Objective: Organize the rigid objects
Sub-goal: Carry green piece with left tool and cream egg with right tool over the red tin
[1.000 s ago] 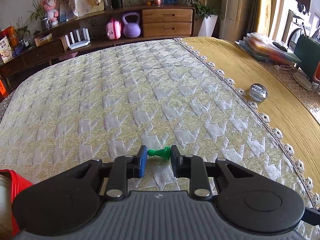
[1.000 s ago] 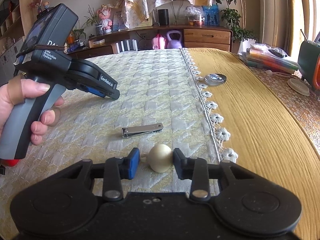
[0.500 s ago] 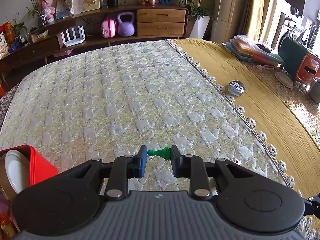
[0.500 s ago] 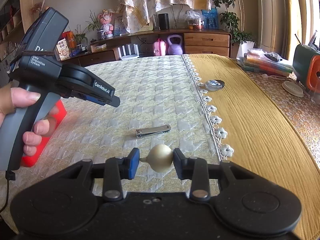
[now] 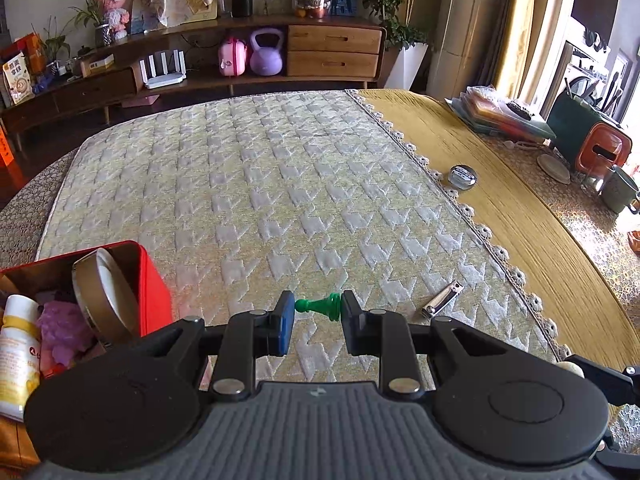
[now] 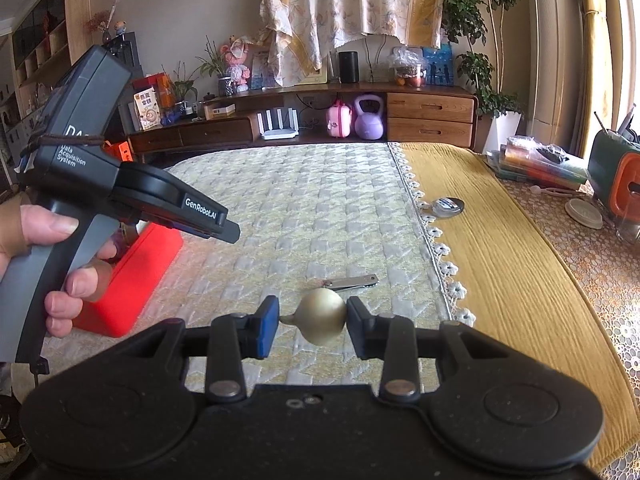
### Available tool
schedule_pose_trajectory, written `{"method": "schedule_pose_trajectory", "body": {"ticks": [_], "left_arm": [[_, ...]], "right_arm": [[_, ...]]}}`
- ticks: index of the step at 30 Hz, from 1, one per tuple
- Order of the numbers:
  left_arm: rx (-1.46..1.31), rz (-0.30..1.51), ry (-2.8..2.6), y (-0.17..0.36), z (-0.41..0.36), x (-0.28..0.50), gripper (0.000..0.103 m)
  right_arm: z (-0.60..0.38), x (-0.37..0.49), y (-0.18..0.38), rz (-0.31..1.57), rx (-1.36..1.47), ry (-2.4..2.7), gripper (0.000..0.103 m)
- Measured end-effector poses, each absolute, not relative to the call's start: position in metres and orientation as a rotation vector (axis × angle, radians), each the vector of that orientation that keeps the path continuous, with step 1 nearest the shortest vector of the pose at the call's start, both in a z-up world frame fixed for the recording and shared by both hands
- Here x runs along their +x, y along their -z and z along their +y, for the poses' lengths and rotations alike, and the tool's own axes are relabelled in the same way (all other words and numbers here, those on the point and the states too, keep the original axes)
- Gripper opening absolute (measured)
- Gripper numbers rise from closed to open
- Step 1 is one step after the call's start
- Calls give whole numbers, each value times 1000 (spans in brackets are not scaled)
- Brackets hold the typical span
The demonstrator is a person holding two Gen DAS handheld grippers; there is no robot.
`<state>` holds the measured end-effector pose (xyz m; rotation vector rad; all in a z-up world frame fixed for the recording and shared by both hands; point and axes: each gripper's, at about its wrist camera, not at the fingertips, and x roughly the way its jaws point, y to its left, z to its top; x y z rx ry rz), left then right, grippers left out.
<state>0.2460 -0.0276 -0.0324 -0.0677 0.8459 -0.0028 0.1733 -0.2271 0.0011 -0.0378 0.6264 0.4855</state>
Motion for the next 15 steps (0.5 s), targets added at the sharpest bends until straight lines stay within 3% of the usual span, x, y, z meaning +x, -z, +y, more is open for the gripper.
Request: {"method": "schedule_pose_trajectory", "body": {"ticks": [15], "left_arm": [[-92, 851, -9, 9, 15, 178, 24]], "right_arm": [[-184, 141, -31, 607, -62, -603, 36]]}}
